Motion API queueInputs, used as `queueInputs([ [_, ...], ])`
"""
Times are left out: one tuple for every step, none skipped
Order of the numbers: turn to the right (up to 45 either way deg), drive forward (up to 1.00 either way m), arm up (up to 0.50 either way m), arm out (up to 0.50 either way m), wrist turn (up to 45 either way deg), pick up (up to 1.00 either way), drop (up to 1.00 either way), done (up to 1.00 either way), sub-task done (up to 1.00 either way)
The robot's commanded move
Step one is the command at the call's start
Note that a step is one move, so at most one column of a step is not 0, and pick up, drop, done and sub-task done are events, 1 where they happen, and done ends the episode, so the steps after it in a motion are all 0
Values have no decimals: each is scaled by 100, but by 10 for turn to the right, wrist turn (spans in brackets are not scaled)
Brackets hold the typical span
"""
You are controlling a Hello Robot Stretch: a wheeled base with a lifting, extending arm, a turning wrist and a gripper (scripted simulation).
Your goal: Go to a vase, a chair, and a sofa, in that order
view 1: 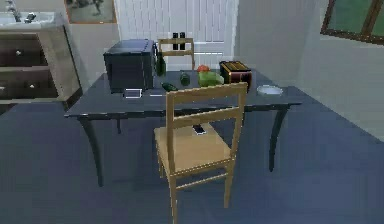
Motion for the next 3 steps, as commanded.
queueInputs([
  [450,0,0,0,0,0,0,0,0],
  [450,0,0,0,0,0,0,0,0],
  [450,0,0,0,0,0,0,0,0],
])
